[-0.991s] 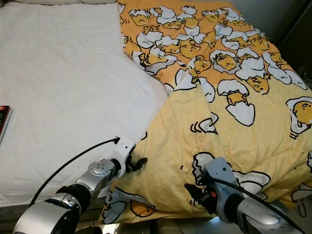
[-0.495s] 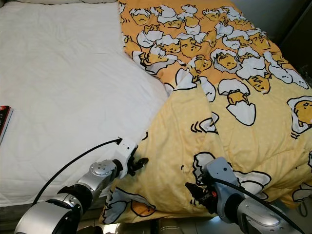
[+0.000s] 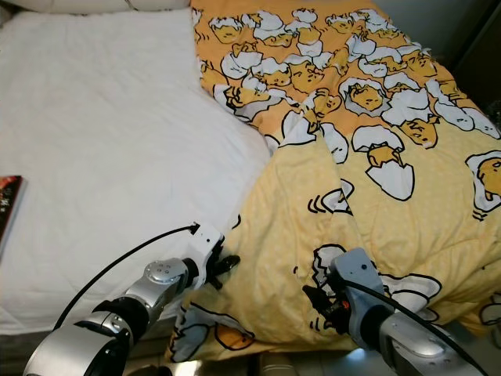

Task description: Clean up the room

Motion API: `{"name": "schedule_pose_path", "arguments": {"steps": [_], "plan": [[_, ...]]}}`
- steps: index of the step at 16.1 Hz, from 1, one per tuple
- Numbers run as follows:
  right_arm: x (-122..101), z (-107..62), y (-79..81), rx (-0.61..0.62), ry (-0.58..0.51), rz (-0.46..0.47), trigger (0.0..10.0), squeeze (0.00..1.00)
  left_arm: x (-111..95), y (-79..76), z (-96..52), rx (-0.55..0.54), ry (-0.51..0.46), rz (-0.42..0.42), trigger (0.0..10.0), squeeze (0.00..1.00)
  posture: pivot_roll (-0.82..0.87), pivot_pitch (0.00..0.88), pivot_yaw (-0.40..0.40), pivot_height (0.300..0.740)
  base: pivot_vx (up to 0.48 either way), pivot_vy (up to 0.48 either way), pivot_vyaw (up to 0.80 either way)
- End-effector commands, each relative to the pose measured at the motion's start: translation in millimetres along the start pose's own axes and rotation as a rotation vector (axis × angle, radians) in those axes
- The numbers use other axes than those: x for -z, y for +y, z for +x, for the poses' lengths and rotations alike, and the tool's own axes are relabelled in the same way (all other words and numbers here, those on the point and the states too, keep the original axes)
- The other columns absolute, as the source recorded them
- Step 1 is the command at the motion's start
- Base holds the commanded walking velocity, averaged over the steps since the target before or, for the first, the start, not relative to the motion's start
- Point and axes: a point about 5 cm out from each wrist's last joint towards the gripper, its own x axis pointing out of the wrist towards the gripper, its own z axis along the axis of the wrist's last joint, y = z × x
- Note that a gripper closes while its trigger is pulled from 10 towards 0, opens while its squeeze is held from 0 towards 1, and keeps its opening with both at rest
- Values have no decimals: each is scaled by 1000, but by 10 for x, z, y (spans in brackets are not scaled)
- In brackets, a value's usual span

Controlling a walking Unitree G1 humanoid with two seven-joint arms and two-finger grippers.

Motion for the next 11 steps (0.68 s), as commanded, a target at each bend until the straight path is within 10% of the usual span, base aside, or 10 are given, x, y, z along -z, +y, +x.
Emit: {"name": "schedule_pose_path", "arguments": {"steps": [1,11], "plan": [[6,39,-36,26,-3,-2,10000,0,39,-22,-12,25,-1,-4,0,0,-384,28,16,740,0,0,0],[-146,708,-218,62,-101,2,10000,0,339,217,-563,250,1,185,0,0,-161,0,61,740,0,0,0]]}}
